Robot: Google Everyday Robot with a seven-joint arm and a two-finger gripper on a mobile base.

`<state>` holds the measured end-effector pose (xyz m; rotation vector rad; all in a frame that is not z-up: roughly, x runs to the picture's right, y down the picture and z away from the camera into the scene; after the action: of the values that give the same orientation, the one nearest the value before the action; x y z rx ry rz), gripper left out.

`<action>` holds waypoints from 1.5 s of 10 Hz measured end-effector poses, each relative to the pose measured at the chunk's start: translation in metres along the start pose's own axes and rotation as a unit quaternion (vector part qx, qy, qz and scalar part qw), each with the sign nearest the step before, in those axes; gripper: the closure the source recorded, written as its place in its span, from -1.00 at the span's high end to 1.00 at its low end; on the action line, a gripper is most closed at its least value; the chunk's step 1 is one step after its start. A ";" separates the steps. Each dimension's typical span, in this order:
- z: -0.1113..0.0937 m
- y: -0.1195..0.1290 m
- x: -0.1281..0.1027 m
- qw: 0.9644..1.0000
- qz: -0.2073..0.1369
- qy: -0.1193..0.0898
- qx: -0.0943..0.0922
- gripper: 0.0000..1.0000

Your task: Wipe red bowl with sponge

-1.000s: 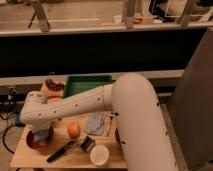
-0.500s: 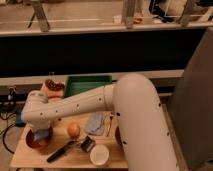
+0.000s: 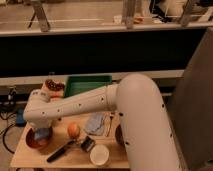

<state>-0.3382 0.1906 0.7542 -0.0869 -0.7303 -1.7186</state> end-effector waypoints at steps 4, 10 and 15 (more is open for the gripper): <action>0.007 -0.015 -0.002 1.000 -0.015 -0.012 0.010 -0.90; 0.010 -0.047 -0.019 0.998 -0.050 -0.029 0.030 -0.90; 0.006 -0.052 -0.049 0.997 -0.060 -0.043 0.022 -0.90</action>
<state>-0.3729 0.2403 0.7165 -0.0872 -0.8520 -1.8212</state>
